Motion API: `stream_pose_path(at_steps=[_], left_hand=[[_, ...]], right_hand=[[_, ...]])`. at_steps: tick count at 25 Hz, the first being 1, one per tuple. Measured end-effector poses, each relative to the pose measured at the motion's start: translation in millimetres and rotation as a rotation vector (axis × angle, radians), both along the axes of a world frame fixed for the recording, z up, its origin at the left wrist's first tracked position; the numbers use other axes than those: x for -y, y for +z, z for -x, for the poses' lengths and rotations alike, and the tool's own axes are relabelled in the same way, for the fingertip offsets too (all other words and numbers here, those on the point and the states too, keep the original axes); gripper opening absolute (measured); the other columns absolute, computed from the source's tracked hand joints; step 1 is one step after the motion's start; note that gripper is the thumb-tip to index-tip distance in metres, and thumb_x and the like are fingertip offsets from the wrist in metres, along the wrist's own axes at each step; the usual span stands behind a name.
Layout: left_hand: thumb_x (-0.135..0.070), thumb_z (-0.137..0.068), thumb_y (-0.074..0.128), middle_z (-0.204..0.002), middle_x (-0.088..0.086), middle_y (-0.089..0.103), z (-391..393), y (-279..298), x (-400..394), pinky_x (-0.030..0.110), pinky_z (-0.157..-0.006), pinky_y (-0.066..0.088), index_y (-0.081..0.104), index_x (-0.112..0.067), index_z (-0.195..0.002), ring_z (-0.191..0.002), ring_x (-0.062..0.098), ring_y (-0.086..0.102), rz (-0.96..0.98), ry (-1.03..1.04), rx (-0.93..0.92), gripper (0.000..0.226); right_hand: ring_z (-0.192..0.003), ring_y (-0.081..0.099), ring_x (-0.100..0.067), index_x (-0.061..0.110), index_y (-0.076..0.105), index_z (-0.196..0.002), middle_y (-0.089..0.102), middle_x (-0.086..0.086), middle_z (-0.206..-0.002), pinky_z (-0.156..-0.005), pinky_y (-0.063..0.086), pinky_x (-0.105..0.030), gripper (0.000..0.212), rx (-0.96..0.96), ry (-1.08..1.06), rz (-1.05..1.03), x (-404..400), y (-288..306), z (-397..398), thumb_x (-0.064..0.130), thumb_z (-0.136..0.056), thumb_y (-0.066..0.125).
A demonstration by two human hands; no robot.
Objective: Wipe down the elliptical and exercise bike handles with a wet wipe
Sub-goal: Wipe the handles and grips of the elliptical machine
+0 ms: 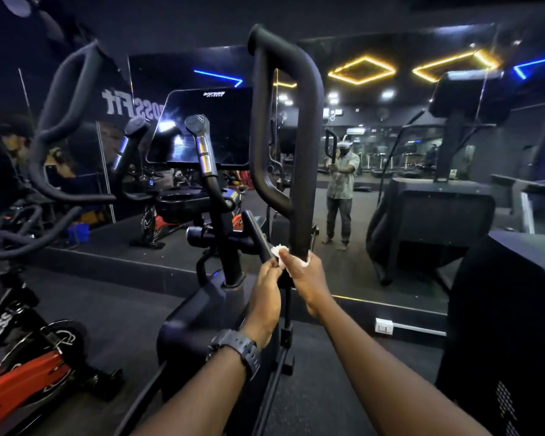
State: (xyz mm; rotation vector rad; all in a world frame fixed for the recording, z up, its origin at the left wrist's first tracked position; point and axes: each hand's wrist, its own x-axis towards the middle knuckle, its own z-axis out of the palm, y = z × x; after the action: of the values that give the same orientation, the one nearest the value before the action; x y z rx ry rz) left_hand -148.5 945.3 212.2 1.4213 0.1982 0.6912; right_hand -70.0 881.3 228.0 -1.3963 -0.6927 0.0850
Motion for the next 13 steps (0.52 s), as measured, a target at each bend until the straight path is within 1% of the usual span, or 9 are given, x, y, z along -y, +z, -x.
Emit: stream_pose_path(at_steps=[1,2,4,6,7,9,10,11,13], left_hand=[[-0.046,-0.089,0.048,-0.117,-0.005,0.071,0,0,1,0.041,-0.108,0.043,0.068,-0.029,-0.116,-0.117,0.012,0.062,0.022,-0.019,0.004,0.038],[-0.043,-0.095,0.046,-0.115,-0.005,0.072,0,5,2,0.037,-0.106,0.045,0.07,-0.025,-0.113,-0.115,0.011,0.063,0.052,-0.038,0.013,0.035],[-0.04,-0.105,0.033,-0.109,-0.011,0.074,4,22,7,0.02,-0.094,0.047,0.07,-0.025,-0.107,-0.109,0.002,0.065,0.035,-0.121,0.029,0.04],[-0.059,-0.098,0.026,-0.114,-0.013,0.072,5,32,11,0.018,-0.095,0.044,0.068,-0.03,-0.11,-0.113,-0.001,0.062,-0.019,-0.172,0.046,0.053],[-0.066,-0.092,0.024,-0.114,-0.014,0.072,4,33,12,0.02,-0.097,0.044,0.07,-0.033,-0.108,-0.113,-0.002,0.062,-0.031,-0.161,0.053,0.059],[-0.07,-0.087,0.022,-0.102,-0.018,0.074,5,32,12,0.021,-0.094,0.043,0.073,-0.037,-0.096,-0.104,-0.005,0.065,-0.033,-0.117,0.061,0.061],[-0.069,-0.087,0.021,-0.096,-0.02,0.074,5,31,11,0.02,-0.09,0.043,0.072,-0.037,-0.093,-0.099,-0.007,0.066,-0.027,-0.09,0.048,0.061],[-0.068,-0.089,0.02,-0.093,-0.019,0.075,4,30,10,0.019,-0.087,0.044,0.071,-0.034,-0.094,-0.097,-0.006,0.067,-0.012,-0.075,0.041,0.061],[-0.066,-0.094,0.019,-0.096,-0.012,0.076,3,33,9,0.018,-0.082,0.045,0.071,-0.029,-0.097,-0.097,0.0,0.069,0.016,-0.087,0.032,0.065]], right_hand=[[-0.073,0.064,-0.017,0.007,0.069,-0.093,0.068,-0.007,-0.078,-0.07,0.053,-0.035,0.056,-0.034,-0.013,-0.013,0,5,-1,0.061,-0.078,0.07],[-0.076,0.063,-0.019,0.007,0.07,-0.096,0.067,-0.006,-0.081,-0.075,0.052,-0.036,0.071,-0.107,-0.042,-0.026,0,20,-8,0.075,-0.075,0.061],[-0.095,0.064,-0.024,0.014,0.07,-0.113,0.07,-0.004,-0.101,-0.093,0.052,-0.043,0.097,-0.224,0.028,-0.05,-3,59,-27,0.094,-0.066,0.042],[-0.114,0.063,-0.03,0.023,0.066,-0.124,0.068,-0.009,-0.122,-0.099,0.05,-0.051,0.102,-0.239,0.055,-0.059,-6,62,-36,0.099,-0.064,0.033],[-0.116,0.062,-0.034,0.022,0.066,-0.124,0.067,-0.013,-0.123,-0.099,0.049,-0.055,0.103,-0.215,0.06,-0.067,-5,45,-38,0.099,-0.065,0.032],[-0.099,0.067,-0.034,0.013,0.07,-0.115,0.072,-0.014,-0.105,-0.096,0.049,-0.053,0.103,-0.202,0.094,-0.097,-1,19,-22,0.097,-0.069,0.031],[-0.093,0.067,-0.03,0.01,0.069,-0.114,0.072,-0.011,-0.097,-0.093,0.048,-0.05,0.104,-0.222,0.077,-0.123,1,24,-20,0.096,-0.07,0.03],[-0.093,0.065,-0.026,0.01,0.067,-0.117,0.07,-0.008,-0.097,-0.093,0.046,-0.047,0.105,-0.241,0.076,-0.156,0,37,-23,0.096,-0.069,0.031],[-0.112,0.06,-0.02,0.019,0.058,-0.132,0.065,0.0,-0.12,-0.106,0.04,-0.044,0.103,-0.233,0.08,-0.162,-2,79,-25,0.096,-0.07,0.029]])
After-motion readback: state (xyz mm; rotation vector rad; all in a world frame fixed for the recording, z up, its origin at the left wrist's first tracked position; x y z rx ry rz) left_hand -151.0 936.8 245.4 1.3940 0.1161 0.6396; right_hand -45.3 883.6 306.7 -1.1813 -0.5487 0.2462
